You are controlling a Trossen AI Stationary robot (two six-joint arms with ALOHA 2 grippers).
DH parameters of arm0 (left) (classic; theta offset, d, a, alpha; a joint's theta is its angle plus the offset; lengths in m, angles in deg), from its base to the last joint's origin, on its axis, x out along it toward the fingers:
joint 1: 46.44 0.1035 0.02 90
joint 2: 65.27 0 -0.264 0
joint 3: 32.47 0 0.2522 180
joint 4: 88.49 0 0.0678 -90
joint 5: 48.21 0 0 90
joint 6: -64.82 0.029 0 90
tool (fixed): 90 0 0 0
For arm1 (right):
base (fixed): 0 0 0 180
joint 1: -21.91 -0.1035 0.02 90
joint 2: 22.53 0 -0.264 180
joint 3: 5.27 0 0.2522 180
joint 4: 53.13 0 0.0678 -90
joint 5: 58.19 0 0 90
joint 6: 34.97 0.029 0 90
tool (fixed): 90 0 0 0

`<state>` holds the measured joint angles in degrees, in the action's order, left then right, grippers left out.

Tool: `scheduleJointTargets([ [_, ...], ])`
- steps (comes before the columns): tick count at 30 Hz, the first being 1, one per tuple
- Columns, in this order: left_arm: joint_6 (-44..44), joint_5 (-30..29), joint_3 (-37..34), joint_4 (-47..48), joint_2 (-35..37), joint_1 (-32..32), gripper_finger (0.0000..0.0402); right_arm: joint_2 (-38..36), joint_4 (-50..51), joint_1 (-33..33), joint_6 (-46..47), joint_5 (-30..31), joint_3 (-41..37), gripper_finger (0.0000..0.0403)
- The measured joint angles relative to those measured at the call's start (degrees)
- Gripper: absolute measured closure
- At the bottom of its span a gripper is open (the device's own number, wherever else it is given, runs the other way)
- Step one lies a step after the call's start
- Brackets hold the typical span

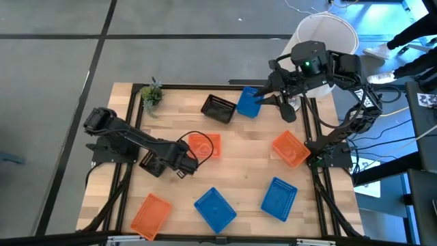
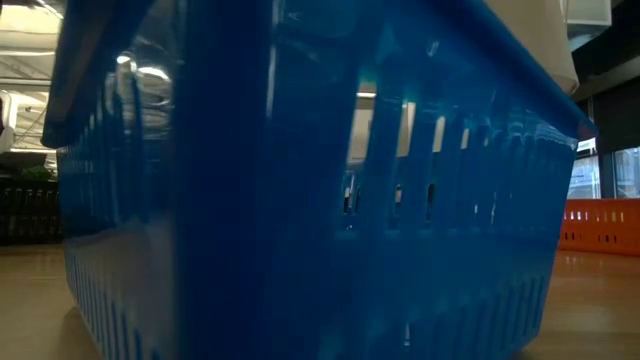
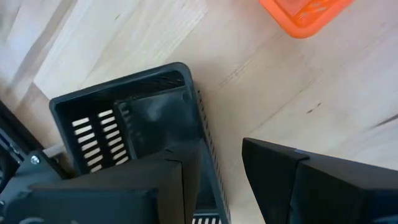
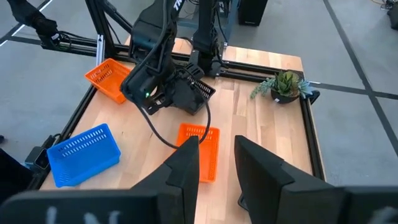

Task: Stack baskets by color
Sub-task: Stack the bottom black bin on the stacked black bin

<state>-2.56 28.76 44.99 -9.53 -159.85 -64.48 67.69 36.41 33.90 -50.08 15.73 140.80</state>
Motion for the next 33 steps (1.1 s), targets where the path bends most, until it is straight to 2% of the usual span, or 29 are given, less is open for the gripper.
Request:
scheduleJointTargets([
  [6,-0.08,-3.38,0.0,2.09,-1.74,-0.31,0.0291,0.0,-0.01,0.0,0.0,0.02,0.0,0.0301],
  [14,-3.31,-3.8,-1.42,2.64,-1.86,-0.32,0.0291,0.02,-0.03,0.0,-0.04,0.09,0.0,0.0301],
  [23,-5.95,-0.77,-9.73,-4.62,-1.86,-1.89,0.0292,0.02,-0.07,0.0,-0.11,0.09,0.0,0.0301],
  [33,-4.04,1.31,-12.7,-5.93,-1.86,-1.39,0.0296,0.02,-1.45,0.0,-0.11,0.09,0.0,0.0301],
])
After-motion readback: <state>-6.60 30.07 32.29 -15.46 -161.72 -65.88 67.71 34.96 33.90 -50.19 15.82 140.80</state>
